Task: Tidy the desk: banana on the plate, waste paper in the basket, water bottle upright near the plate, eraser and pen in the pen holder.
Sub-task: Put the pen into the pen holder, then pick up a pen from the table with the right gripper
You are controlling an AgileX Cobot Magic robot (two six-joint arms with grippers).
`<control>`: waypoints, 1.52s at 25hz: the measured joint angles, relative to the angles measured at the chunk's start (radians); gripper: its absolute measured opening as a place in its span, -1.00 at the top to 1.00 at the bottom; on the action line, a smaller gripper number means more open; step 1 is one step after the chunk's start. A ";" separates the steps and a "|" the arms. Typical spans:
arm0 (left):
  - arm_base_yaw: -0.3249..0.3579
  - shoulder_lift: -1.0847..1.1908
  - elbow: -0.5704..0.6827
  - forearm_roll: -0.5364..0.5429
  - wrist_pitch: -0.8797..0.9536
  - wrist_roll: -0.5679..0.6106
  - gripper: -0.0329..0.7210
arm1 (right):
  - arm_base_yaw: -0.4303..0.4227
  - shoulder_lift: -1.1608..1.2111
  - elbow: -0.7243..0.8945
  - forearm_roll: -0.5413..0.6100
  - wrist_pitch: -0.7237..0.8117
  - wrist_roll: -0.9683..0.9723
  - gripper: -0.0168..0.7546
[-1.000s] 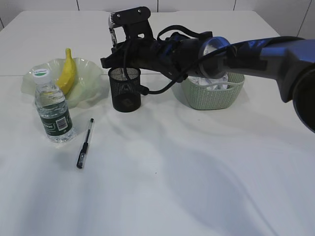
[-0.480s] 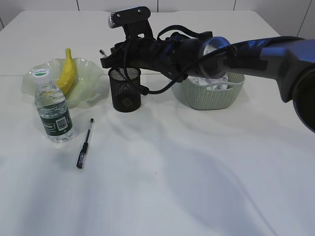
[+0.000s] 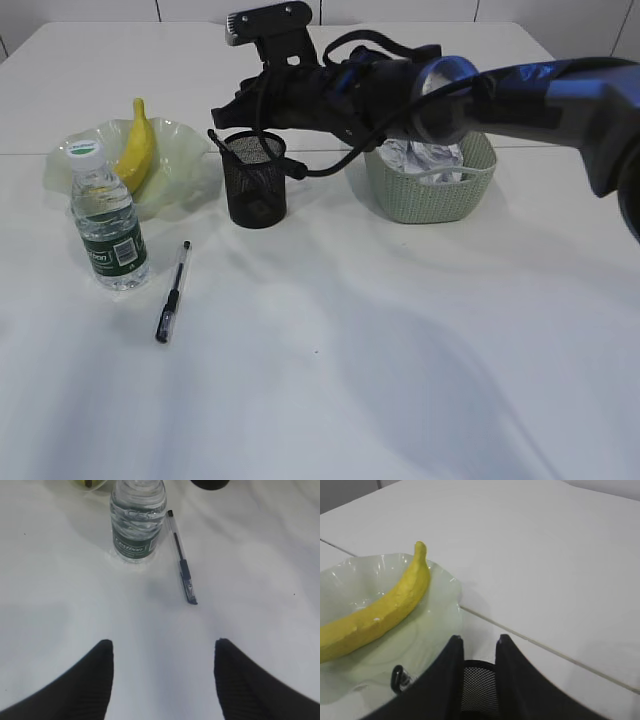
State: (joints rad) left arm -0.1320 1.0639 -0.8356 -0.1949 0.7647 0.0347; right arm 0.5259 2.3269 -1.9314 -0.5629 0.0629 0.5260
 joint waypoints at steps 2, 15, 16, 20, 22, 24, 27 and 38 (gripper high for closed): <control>0.000 0.000 0.000 0.000 0.000 0.000 -0.29 | 0.000 -0.028 0.000 0.000 0.033 0.000 0.52; 0.000 0.000 0.000 -0.008 0.003 0.000 -0.29 | 0.000 -0.252 0.000 0.047 0.390 -0.037 0.87; 0.000 0.000 0.000 -0.010 0.006 0.000 -0.29 | 0.000 -0.270 0.000 0.071 0.427 -0.065 0.88; 0.000 0.000 0.000 -0.010 0.011 0.000 -0.29 | 0.000 -0.318 0.000 0.196 0.631 -0.194 0.90; 0.000 0.000 0.000 -0.010 0.017 0.000 -0.29 | 0.000 -0.329 0.000 0.251 0.726 -0.252 0.91; 0.000 0.000 0.000 -0.010 0.026 0.000 -0.29 | 0.000 -0.343 0.000 0.296 0.810 -0.305 0.91; 0.000 0.000 0.000 -0.017 0.034 0.000 -0.29 | 0.000 -0.359 0.000 0.372 0.947 -0.402 0.91; 0.000 0.000 0.000 -0.058 0.082 0.000 -0.29 | -0.008 -0.537 0.156 0.556 1.129 -0.606 0.91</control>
State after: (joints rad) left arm -0.1320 1.0639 -0.8356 -0.2524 0.8466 0.0347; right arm 0.5179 1.7900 -1.7753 -0.0070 1.1916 -0.0804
